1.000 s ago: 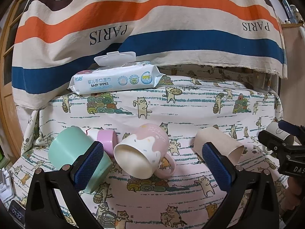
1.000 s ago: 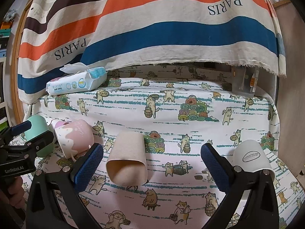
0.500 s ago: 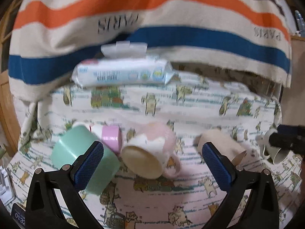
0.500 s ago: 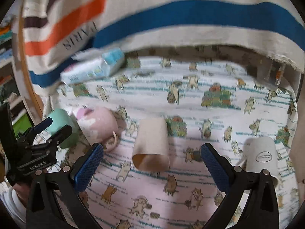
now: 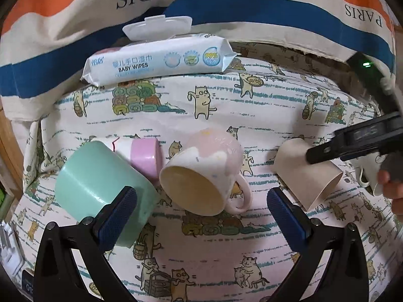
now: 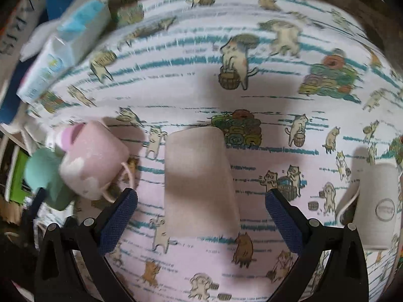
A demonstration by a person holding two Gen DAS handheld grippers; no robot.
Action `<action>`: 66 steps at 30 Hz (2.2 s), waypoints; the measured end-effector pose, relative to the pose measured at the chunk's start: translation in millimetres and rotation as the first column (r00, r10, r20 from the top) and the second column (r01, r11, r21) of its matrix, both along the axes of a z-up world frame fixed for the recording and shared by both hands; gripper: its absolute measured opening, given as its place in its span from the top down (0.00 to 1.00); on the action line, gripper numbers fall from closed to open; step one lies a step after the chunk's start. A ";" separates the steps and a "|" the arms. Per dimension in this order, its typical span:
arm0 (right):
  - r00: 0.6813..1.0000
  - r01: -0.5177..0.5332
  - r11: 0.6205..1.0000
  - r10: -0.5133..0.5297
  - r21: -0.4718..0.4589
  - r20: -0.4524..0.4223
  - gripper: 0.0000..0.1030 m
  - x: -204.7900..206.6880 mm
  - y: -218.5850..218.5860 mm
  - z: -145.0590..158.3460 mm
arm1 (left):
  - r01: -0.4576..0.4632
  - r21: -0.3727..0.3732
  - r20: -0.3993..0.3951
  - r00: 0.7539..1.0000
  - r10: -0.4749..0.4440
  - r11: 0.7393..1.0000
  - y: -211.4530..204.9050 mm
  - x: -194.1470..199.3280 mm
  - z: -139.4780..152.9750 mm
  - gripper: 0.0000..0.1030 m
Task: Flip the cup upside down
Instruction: 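Move the right gripper onto the beige cup lying on its side and close it, then lift the beige cup with the right gripper while the left gripper approaches it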
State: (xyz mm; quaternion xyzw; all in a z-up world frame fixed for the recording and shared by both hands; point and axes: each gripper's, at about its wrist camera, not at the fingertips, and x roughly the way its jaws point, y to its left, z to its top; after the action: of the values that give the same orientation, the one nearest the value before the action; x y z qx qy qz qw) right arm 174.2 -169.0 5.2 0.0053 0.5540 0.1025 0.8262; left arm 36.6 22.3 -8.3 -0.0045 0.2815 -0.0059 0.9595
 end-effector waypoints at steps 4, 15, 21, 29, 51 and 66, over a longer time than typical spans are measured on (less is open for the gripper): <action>1.000 -0.014 1.000 0.014 -0.026 -0.005 0.01 7.2 5.8 -8.1 | 0.011 -0.023 0.007 1.000 -0.011 1.000 1.4 -2.9 4.1 0.00; 0.998 -0.057 0.996 0.054 -0.075 -0.030 0.12 17.9 24.4 -28.8 | -0.015 -0.064 -0.008 1.000 0.014 0.998 9.1 0.5 3.8 0.00; 0.998 -0.054 0.994 0.050 -0.091 -0.049 0.32 20.7 26.6 -38.9 | -0.012 -0.082 -0.010 1.000 0.012 0.997 11.7 0.7 4.9 0.00; 0.964 -0.258 0.965 0.261 -0.051 0.054 0.32 -45.9 30.7 -14.2 | 0.023 -0.106 0.000 1.000 -0.023 0.994 10.3 -3.3 9.7 0.00; 0.956 -0.242 0.969 0.247 -0.048 0.156 0.06 -142.2 -7.7 -23.0 | 0.224 -0.098 -0.022 0.974 -0.227 0.970 -31.6 8.9 27.2 0.00; 0.978 -0.166 0.985 0.158 0.051 0.135 0.06 -137.8 -36.0 -33.1 | 0.417 -0.051 -0.377 0.833 -0.404 0.907 -128.7 86.3 2.7 0.19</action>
State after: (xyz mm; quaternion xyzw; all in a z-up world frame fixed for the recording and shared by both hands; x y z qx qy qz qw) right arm 36.4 -205.0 -27.9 -0.0213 0.4940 0.1868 0.8489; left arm 122.8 -106.4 -5.6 0.0711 0.4560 -0.2058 0.8629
